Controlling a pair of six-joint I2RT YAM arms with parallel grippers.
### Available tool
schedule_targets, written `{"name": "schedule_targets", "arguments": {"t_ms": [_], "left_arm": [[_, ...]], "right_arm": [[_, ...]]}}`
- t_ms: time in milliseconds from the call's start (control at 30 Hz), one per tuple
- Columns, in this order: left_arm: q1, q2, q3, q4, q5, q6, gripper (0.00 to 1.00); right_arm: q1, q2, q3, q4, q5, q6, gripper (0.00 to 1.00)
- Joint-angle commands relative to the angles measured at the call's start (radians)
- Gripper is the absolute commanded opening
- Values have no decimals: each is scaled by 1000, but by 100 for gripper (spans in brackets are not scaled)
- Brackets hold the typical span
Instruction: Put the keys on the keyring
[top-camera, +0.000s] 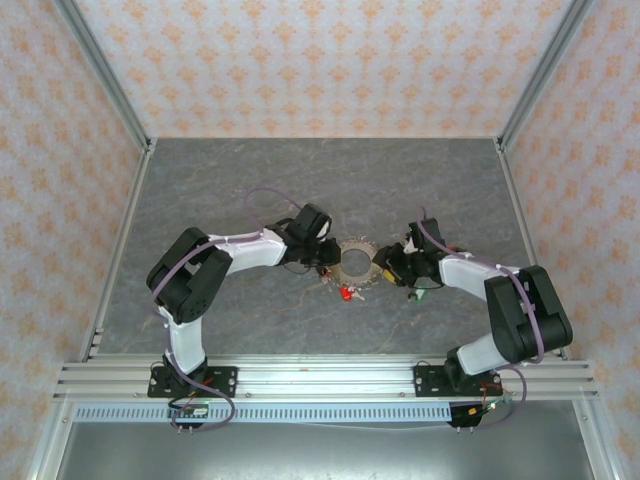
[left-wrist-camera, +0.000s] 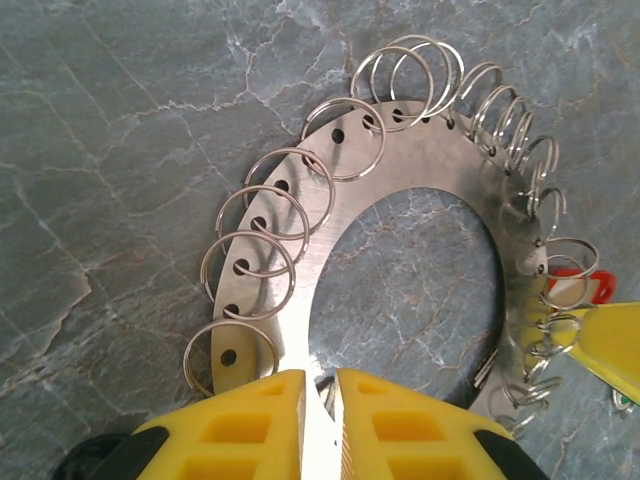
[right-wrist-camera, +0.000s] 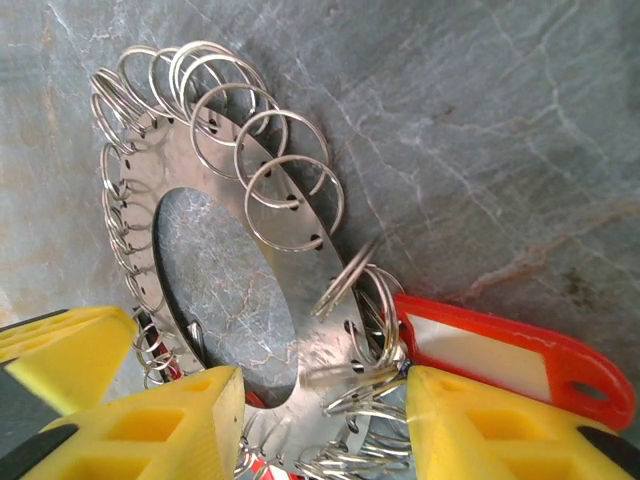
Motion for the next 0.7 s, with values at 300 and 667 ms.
{"name": "schedule_targets", "arguments": {"t_ms": [300, 667], "left_arm": [[-2, 73, 16, -40, -25, 8, 10], [11, 48, -9, 1, -9, -10, 10]], "right_arm": [[-4, 56, -60, 203, -24, 51, 43], [-34, 64, -103, 300, -26, 31, 29]]}}
